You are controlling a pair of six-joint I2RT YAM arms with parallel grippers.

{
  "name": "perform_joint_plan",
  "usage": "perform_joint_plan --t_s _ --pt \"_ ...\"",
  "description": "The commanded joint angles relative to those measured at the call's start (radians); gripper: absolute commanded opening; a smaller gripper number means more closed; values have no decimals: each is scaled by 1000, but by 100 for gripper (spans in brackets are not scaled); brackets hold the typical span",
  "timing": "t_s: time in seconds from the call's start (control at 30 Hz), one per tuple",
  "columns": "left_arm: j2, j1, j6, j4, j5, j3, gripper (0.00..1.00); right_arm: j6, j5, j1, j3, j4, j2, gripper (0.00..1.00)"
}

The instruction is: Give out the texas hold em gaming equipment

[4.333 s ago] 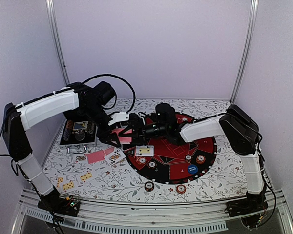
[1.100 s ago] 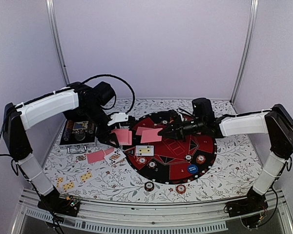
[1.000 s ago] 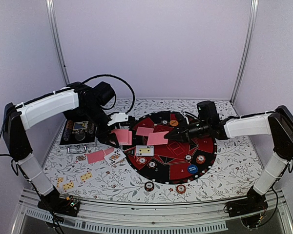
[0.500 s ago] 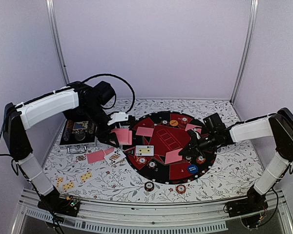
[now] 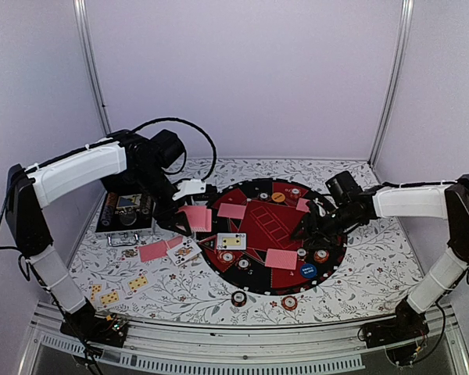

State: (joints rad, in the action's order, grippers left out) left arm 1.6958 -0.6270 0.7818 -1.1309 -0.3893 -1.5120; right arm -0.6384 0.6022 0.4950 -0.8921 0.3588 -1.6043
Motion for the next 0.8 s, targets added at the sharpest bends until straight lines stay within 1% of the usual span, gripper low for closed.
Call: perform_joint_plan --t_s 0.0,0.13,0.2,0.33,0.47,0.57,0.77 --pt "6 1 4 -2 -26 -20 37 5 -50 7 -91 34 98 72" --pt "8 0 -2 4 -31 -20 37 -99 36 79 -129 -152 91 81" --pt "11 0 -6 5 -34 -21 38 -154 88 130 -169 -247 47 84" --pt "12 0 -9 10 -35 -22 37 -261 156 221 -269 -411 -106 87" --pt "14 0 -14 13 -36 -29 37 -356 200 276 -371 -522 -238 88" --pt "14 0 -17 16 -35 -30 37 -395 219 312 -424 -574 -317 88" --pt "19 0 -18 23 -28 -25 37 -455 244 358 -482 -657 -406 88"
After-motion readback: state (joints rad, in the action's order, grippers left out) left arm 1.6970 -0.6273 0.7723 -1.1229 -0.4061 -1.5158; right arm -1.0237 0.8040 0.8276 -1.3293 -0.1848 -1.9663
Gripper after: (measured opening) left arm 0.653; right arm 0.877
